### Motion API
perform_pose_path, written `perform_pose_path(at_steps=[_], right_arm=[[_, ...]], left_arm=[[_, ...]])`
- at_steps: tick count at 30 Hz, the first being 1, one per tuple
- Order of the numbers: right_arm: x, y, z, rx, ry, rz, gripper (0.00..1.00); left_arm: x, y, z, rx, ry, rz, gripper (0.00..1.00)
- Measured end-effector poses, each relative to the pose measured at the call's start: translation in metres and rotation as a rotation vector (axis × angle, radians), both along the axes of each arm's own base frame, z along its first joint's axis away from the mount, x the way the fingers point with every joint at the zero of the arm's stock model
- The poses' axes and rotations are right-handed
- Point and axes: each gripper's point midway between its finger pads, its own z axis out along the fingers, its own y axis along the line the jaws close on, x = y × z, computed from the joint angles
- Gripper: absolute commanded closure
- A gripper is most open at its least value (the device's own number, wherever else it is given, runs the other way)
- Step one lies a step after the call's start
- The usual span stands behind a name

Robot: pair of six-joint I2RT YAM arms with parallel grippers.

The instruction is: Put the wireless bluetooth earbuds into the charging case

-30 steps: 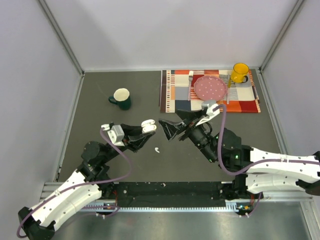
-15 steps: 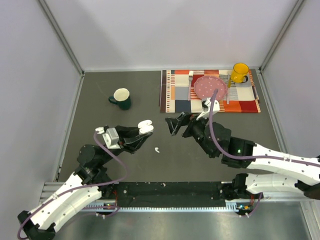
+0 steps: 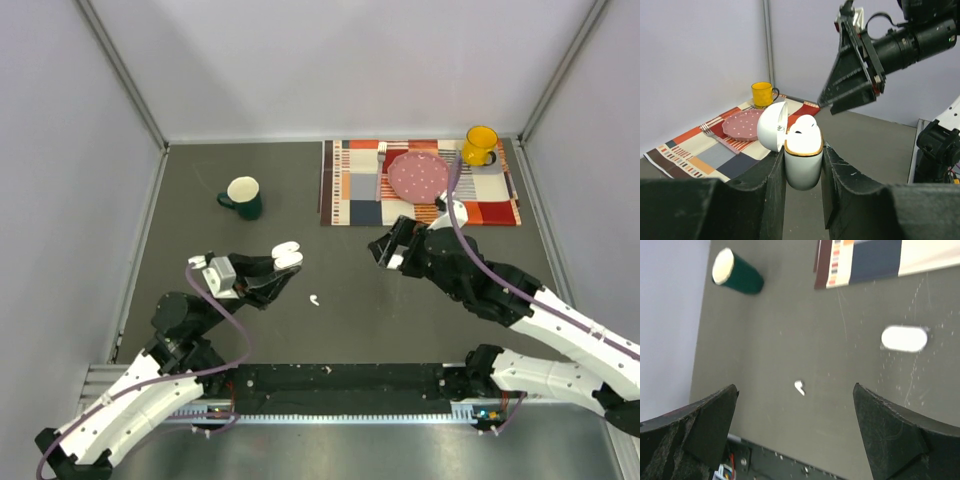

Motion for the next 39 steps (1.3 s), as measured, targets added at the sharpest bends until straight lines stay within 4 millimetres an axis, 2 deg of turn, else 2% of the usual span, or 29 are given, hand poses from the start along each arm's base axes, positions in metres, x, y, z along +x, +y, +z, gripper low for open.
perform_pose_path(at_steps=[5, 10, 16, 22, 26, 33, 35, 39], right_arm=[[-0.02, 0.0, -0.028, -0.062, 0.098, 0.093, 0.01], [-0.032, -0.008, -0.054, -0.185, 0.166, 0.149, 0.01], [-0.036, -0.007, -0.079, -0.299, 0.22, 0.21, 0.03], [-0.034, 0.01, -0.09, -0.321, 0.238, 0.273, 0.04], [-0.027, 0.025, -0.099, -0.332, 0.232, 0.298, 0.04], [-0.025, 0.045, -0.138, -0.43, 0.289, 0.331, 0.06], [-0.026, 0.048, -0.149, -0.46, 0.305, 0.342, 0.06], [-0.025, 0.058, -0.158, -0.489, 0.31, 0.37, 0.07]], left_arm=[[-0.004, 0.007, 0.007, -0.036, 0.004, 0.01, 1.0], [-0.009, 0.013, 0.011, -0.068, 0.023, 0.015, 1.0], [-0.014, 0.022, 0.01, -0.089, 0.015, 0.03, 1.0], [-0.011, 0.021, 0.008, -0.091, 0.031, 0.035, 1.0], [0.0, 0.011, -0.007, -0.035, 0.072, 0.04, 1.0], [0.023, -0.004, -0.038, 0.085, 0.134, 0.068, 1.0], [0.029, -0.004, -0.043, 0.101, 0.146, 0.081, 1.0], [0.047, 0.006, -0.048, 0.114, 0.164, 0.149, 1.0]])
